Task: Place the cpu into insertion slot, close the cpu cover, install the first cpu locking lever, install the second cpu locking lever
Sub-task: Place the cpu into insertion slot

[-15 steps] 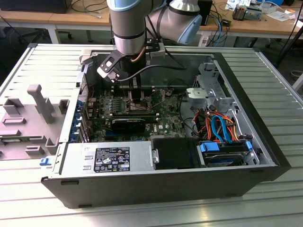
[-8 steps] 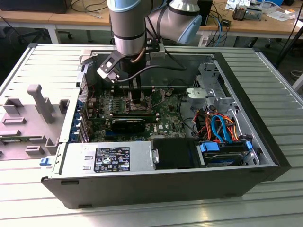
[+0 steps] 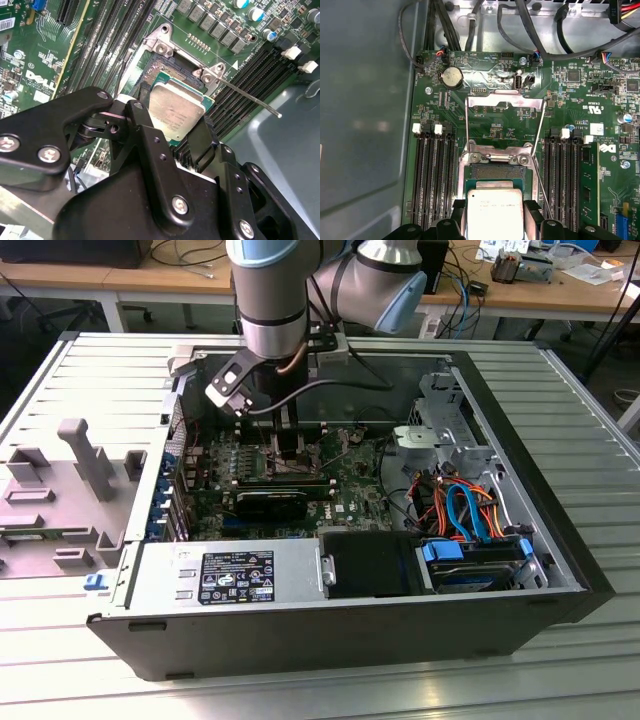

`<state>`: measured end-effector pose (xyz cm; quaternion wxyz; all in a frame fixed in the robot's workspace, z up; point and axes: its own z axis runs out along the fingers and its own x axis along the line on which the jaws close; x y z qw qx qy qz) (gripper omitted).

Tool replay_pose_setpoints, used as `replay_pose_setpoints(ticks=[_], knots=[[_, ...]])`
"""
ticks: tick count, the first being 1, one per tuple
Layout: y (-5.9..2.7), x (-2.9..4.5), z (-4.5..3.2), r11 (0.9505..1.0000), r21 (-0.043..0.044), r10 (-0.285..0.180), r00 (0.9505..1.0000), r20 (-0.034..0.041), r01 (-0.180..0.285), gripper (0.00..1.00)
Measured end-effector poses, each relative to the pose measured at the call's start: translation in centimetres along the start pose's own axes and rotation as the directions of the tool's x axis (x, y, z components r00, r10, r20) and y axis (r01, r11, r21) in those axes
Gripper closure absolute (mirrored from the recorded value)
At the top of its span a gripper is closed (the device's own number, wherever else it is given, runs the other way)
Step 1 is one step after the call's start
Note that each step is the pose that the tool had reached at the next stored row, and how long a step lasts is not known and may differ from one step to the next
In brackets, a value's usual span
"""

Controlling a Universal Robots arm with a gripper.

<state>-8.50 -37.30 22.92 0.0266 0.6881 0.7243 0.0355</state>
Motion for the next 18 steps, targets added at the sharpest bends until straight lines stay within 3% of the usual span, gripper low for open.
replay_pose_setpoints(ticks=[18], knots=[[-0.05, -0.01, 0.54, 1.0000, -0.0001, 0.000, 1.0000, 0.0000, 0.000, 0.45]])
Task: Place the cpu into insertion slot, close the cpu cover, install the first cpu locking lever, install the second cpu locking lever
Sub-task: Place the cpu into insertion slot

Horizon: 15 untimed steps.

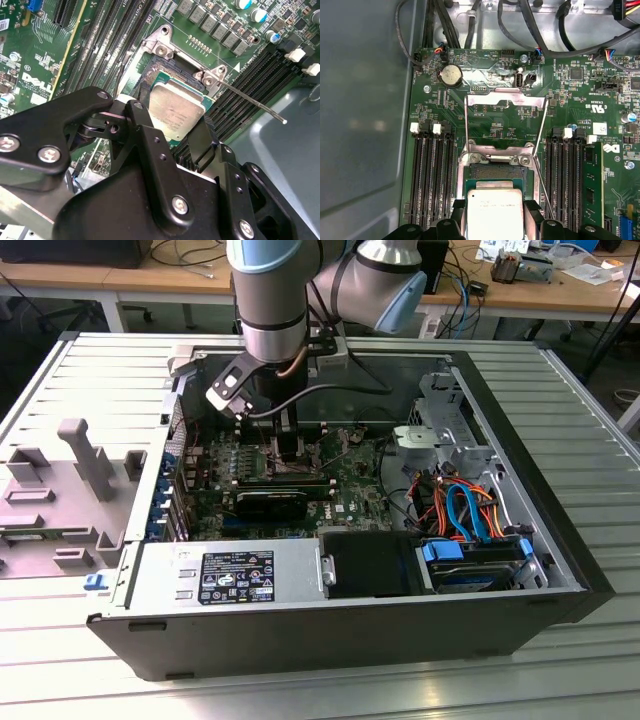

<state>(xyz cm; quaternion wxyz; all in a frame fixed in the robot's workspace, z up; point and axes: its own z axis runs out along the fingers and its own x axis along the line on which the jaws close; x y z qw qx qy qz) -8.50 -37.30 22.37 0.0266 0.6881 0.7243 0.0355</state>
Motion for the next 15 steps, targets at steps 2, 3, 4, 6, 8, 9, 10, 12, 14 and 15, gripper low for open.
replay_pose_setpoints(ticks=[2, 3, 4, 6, 8, 9, 10, 12, 14, 15], knots=[[0.00, 0.00, 0.04, 1.0000, 0.0001, 0.000, 1.0000, 0.0001, 0.000, 0.45], [0.00, 0.00, 0.04, 1.0000, 0.0001, 0.000, 1.0000, 0.0003, 0.000, 0.45], [0.00, 0.00, 0.06, 1.0000, 0.0001, 0.000, 1.0000, 0.0004, 0.000, 0.45], [-0.01, 0.00, 0.10, 1.0000, 0.0000, 0.000, 1.0000, 0.0005, 0.000, 0.45], [-0.01, 0.00, 0.15, 1.0000, 0.0002, 0.001, 1.0000, 0.0025, -0.001, 0.45], [-0.02, 0.00, 0.17, 1.0000, 0.0002, 0.001, 1.0000, 0.0028, -0.001, 0.45], [-0.02, 0.00, 0.19, 1.0000, 0.0002, 0.002, 1.0000, 0.0030, -0.002, 0.45], [-0.02, 0.00, 0.25, 1.0000, 0.0004, 0.002, 1.0000, 0.0075, -0.002, 0.45], [-0.01, 0.00, 0.28, 1.0000, 0.0007, 0.001, 0.9999, 0.0131, -0.001, 0.45], [0.01, 0.00, 0.31, 1.0000, 0.0009, 0.001, 0.9999, 0.0171, -0.001, 0.45]])
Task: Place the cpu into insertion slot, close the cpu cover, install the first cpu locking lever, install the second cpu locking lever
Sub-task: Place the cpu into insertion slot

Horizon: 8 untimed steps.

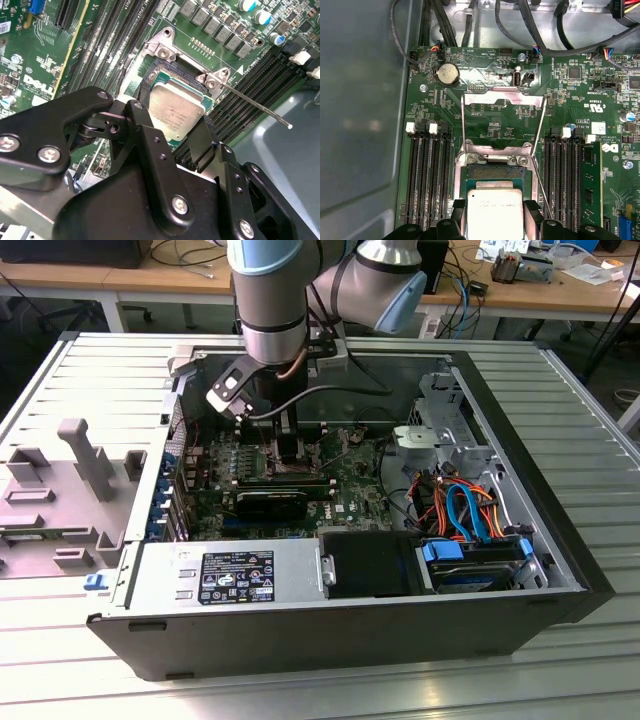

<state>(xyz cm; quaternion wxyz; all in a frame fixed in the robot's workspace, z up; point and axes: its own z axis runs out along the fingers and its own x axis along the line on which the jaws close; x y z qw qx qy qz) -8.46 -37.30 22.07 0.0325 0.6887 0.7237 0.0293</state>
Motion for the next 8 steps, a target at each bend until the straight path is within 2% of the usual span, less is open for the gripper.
replay_pose_setpoints(ticks=[5, 8], knots=[[0.11, 0.02, 0.26, 1.0000, 0.0004, -0.001, 1.0000, 0.0098, 0.001, 0.45], [0.09, 0.04, 0.54, 1.0000, 0.0007, 0.002, 0.9999, 0.0127, -0.002, 0.45]])
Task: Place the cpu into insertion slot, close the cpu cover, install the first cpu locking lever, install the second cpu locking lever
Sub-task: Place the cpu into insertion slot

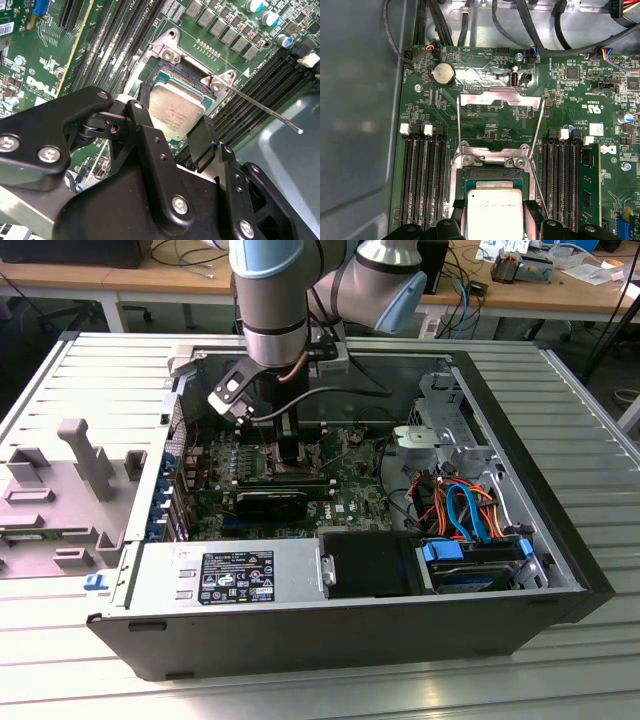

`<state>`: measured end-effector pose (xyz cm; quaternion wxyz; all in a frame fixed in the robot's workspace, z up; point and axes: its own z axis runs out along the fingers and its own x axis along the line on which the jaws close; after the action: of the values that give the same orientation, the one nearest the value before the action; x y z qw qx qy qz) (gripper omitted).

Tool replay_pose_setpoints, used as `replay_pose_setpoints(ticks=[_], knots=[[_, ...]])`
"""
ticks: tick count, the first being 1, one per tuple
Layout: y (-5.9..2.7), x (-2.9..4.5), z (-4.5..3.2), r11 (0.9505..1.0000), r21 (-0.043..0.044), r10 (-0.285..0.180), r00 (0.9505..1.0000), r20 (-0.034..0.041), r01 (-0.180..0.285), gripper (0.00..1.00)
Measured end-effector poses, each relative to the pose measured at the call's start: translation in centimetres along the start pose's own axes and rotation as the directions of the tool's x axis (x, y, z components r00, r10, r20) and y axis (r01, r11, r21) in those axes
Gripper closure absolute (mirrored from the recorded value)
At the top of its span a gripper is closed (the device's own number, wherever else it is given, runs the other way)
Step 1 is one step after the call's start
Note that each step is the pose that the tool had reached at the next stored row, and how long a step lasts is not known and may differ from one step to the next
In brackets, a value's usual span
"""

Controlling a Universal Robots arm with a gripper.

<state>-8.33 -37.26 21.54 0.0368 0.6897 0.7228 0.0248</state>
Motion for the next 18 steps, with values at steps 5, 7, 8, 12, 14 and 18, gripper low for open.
replay_pose_setpoints(ticks=[5, 7, 8, 12, 14, 18], knots=[[-0.03, 0.01, 0.37, 1.0000, 0.0001, 0.004, 1.0000, 0.0008, -0.004, 0.45], [-0.05, 0.02, 0.56, 1.0000, 0.0001, 0.006, 1.0000, 0.0011, -0.006, 0.45], [-0.06, 0.02, 0.61, 1.0000, 0.0002, 0.006, 1.0000, 0.0012, -0.006, 0.45], [-0.03, 0.13, 0.97, 1.0000, 0.0002, 0.009, 1.0000, 0.0016, -0.009, 0.45], [-0.02, 0.25, 1.09, 1.0000, 0.0002, 0.009, 1.0000, 0.0017, -0.009, 0.45], [0.00, 0.47, 1.35, 1.0000, 0.0003, 0.010, 0.9999, 0.0023, -0.010, 0.45]])
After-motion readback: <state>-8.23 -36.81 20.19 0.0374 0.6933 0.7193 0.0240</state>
